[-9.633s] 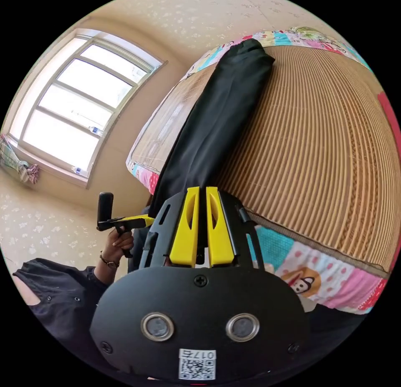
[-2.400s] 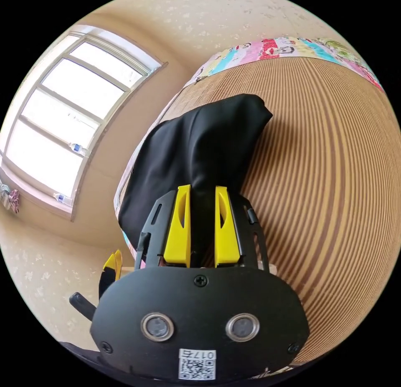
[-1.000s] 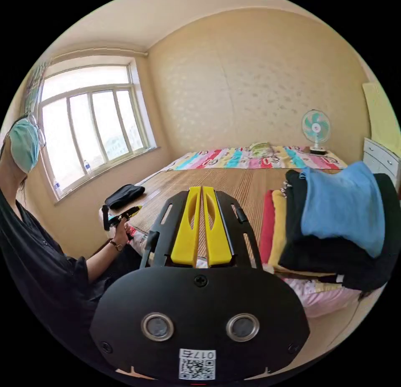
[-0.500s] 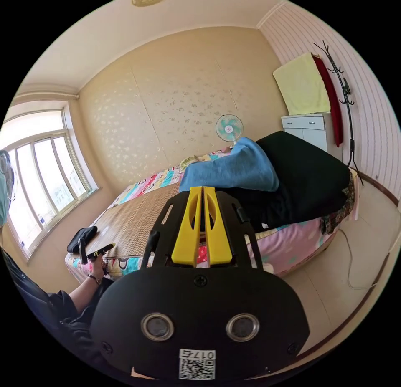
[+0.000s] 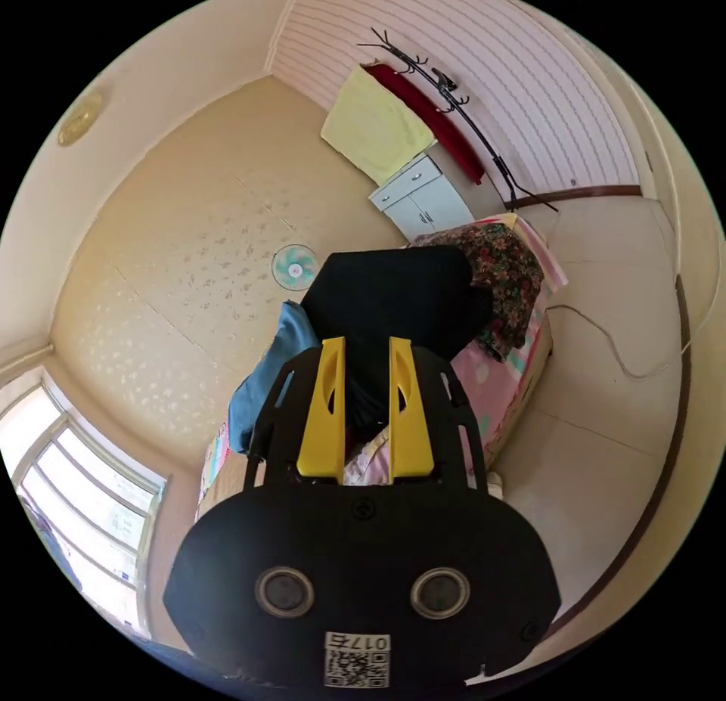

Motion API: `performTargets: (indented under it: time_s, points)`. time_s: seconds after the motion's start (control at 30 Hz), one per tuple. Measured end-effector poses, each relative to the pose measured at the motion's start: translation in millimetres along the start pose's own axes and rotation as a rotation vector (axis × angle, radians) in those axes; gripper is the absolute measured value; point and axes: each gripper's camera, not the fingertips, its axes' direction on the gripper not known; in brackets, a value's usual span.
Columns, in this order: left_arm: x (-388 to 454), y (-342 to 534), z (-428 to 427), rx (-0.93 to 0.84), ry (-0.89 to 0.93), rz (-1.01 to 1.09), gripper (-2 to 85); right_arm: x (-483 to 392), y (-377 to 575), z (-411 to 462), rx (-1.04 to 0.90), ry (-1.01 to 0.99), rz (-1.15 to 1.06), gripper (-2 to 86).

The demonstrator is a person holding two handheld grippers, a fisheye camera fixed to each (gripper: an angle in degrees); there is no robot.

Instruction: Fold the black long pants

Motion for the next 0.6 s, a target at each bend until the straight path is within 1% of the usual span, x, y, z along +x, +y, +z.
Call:
performTargets:
  time_s: [0.07, 0.2, 0.33, 0.43, 0.6]
  points:
    - [1.8, 1.6, 3.6, 0.0, -0.009, 0.002, 8.8, 12.1, 0.8, -1.7, -0.018, -0.065, 0.036, 8.2]
    - [7.0, 6.3, 11.4, 0.006, -0.037, 0.011, 8.7, 11.2, 17.4, 6.1, -0.076, -0.016, 0.019, 8.2]
    - [6.9, 9.9, 17.6, 0.013, -0.036, 0.011, 8.7, 15.8, 21.7, 30.4, -0.201, -0.087, 0.088, 8.4]
    - [4.6, 12.6, 22.4, 0.019, -0.023, 0.006, 8.7, 14.7, 8.3, 23.8, -0.175, -0.16, 0.134, 8.6]
    - [6.9, 15.5, 30.9, 0.023, -0.04, 0.011, 8.7, -4.8, -17.9, 5.8, -0.156, -0.159, 0.077, 8.6]
